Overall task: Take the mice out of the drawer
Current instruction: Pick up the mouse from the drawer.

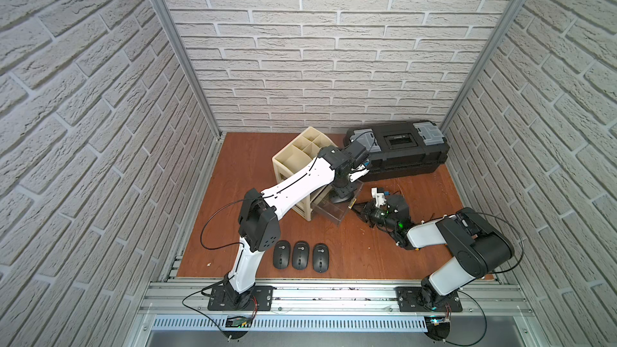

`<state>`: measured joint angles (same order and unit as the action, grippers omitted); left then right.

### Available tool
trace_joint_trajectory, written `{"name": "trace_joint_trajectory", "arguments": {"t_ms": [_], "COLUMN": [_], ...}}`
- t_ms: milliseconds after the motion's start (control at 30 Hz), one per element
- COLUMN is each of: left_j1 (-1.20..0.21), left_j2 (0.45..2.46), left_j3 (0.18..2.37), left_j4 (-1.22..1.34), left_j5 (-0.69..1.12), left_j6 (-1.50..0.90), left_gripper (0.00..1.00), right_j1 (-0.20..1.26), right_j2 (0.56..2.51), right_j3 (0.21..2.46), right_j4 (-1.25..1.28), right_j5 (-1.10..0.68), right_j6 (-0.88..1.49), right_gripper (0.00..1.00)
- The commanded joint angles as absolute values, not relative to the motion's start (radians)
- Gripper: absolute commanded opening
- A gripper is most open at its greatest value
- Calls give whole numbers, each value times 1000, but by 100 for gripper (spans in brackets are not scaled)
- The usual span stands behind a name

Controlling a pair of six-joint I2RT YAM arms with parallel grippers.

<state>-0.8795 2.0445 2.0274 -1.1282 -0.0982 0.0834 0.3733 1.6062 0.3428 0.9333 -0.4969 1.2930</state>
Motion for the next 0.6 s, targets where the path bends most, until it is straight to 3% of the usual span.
{"name": "trace_joint_trajectory", "arguments": {"t_ms": [0, 433, 567], "left_j1": [-864, -858, -857], "left_j2": [2090, 2135, 2150], "left_j3": [2039, 2050, 2051], "left_j4": [-1132, -1136, -1138], "left_j5": [-82, -46, -31], "left_j6": [108, 122, 121], "left_gripper": [49, 74, 77], "right_j1": [383, 382, 382], "right_j2": [1600, 1627, 1631], "right_j3": [341, 334, 333], "right_j4": [956, 986, 994], "right_j5": [-495, -494, -494], "right_j6": [1270, 1276, 1279], "right_gripper": [3, 3, 3]}}
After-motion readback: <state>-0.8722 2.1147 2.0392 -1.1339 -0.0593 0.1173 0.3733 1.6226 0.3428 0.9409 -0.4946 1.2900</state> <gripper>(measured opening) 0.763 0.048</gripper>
